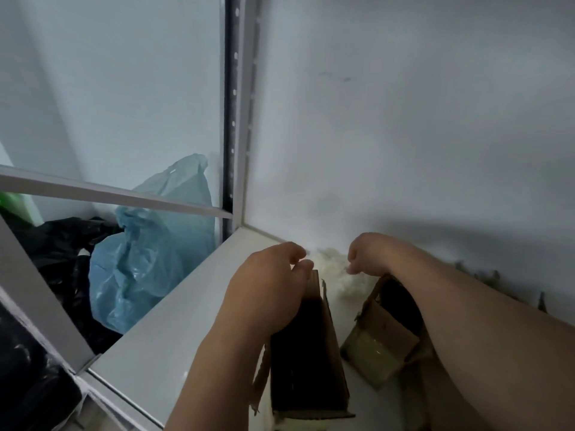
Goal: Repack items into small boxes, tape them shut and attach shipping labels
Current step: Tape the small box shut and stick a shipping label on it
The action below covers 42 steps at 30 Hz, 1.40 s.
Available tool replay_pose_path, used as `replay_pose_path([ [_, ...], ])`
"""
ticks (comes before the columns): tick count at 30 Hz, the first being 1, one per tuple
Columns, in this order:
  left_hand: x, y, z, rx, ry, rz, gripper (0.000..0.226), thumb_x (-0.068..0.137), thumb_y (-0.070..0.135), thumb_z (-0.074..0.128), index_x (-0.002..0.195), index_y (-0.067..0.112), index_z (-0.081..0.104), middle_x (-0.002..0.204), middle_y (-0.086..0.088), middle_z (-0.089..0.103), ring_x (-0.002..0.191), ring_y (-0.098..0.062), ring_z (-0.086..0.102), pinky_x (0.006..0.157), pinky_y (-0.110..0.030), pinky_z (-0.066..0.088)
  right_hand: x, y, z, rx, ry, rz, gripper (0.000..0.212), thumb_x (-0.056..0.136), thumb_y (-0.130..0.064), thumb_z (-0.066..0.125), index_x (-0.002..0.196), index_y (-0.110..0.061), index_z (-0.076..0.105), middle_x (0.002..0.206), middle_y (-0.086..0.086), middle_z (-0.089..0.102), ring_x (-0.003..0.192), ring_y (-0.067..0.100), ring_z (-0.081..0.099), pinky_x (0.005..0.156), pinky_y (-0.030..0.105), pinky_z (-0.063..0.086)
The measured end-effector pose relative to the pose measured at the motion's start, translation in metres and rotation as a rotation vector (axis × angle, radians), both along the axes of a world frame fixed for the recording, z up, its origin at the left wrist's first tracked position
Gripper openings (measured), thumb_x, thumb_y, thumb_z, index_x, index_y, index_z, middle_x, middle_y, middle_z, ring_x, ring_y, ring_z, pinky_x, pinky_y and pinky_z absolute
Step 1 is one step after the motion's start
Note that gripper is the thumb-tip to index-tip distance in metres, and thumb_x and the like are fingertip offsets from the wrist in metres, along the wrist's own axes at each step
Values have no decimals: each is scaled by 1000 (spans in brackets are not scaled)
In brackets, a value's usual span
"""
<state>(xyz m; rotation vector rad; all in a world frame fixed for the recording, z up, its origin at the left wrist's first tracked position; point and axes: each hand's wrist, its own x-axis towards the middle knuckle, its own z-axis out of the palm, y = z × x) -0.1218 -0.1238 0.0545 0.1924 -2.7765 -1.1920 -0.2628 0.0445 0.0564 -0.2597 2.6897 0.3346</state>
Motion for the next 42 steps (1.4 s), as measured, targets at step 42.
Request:
replay_pose_path([
  [42,39,129,46,80,81,-244,31,99,40,49,127,30,59,121,11,63,109,-12,58,84,-23,38,162,166,96,-828,315,-209,22,81,-29,76,102,-31,70,106,-11,68,99,2,63,87,24,49],
])
